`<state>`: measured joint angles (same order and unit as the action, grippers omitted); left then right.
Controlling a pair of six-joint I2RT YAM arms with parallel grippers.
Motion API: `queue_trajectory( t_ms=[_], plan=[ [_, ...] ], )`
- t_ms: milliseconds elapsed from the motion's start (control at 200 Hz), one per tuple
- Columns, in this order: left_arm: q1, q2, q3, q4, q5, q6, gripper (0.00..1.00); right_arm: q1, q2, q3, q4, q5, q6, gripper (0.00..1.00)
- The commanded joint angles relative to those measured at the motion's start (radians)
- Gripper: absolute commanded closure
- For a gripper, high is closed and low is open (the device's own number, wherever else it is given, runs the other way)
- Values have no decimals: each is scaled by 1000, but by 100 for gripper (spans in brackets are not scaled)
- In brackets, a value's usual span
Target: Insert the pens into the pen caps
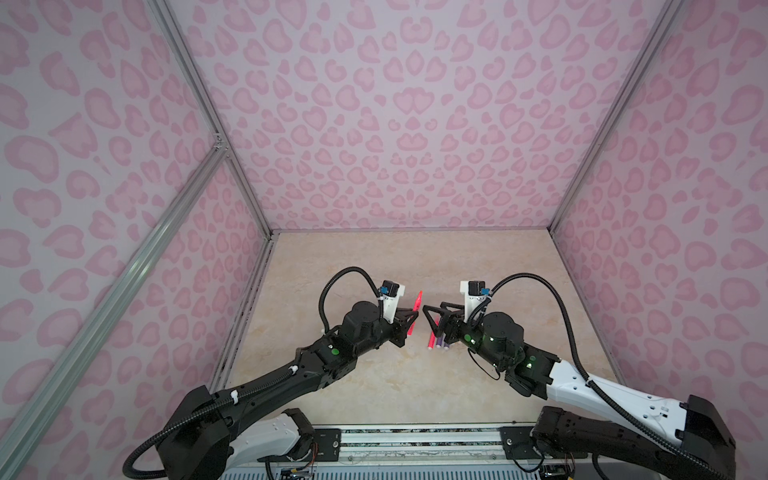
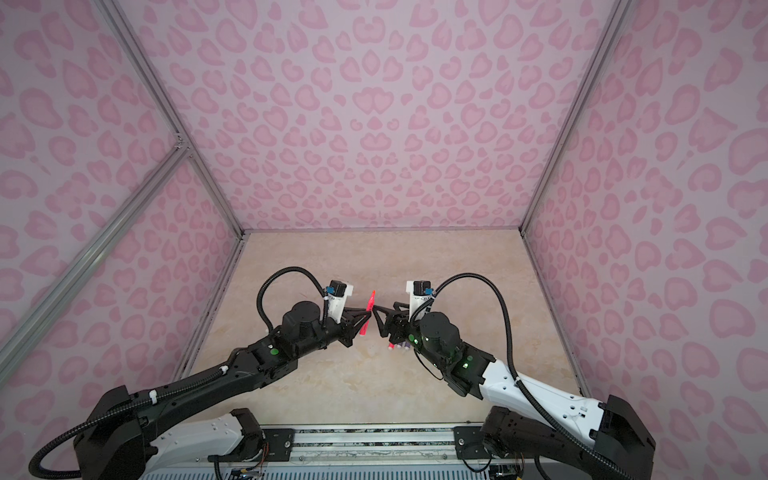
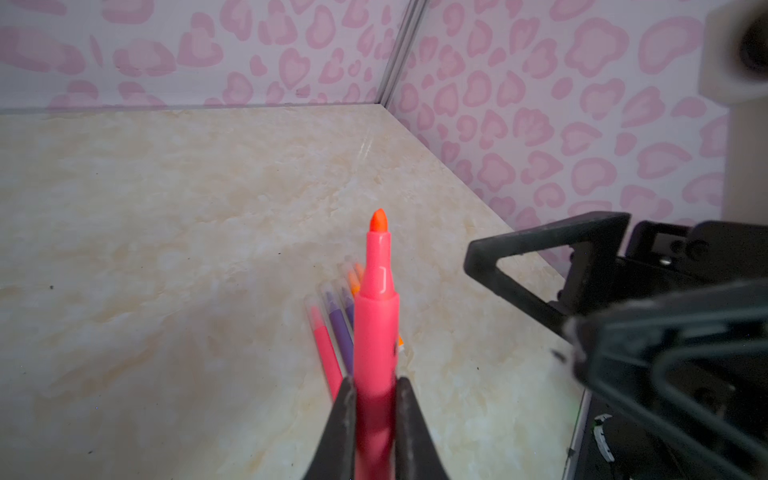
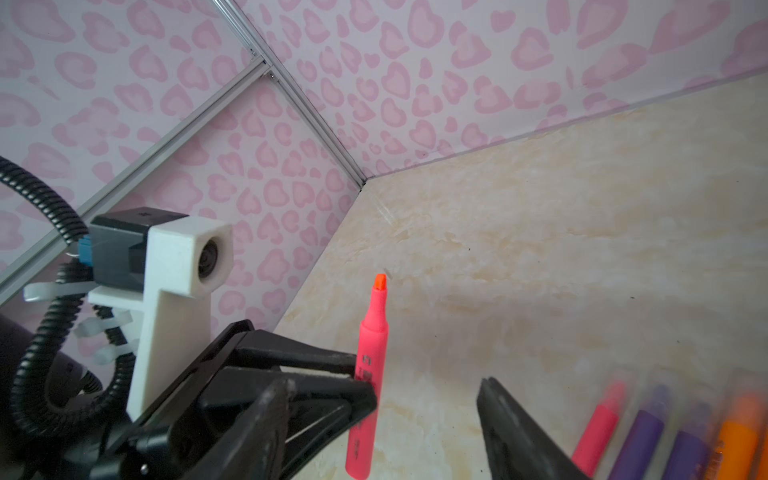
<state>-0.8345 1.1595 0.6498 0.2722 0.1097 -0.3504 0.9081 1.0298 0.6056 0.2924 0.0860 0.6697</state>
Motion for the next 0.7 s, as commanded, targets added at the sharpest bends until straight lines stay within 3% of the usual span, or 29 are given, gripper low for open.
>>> queue_trajectory(
  t_ms=[0, 140, 390, 695],
  plan=[
    [-28, 12, 26, 78, 59, 72, 96, 5, 31, 7, 37, 3, 5, 31],
    [-55, 4, 29, 69, 42, 96, 96, 6, 62, 2, 72, -2, 28, 38],
    [-63, 40, 55, 50, 48, 97, 96, 6, 68, 0, 87, -11, 40, 61],
    [-66, 112, 99, 15, 27, 80, 97, 7, 82, 10, 80, -13, 43, 94]
  ],
)
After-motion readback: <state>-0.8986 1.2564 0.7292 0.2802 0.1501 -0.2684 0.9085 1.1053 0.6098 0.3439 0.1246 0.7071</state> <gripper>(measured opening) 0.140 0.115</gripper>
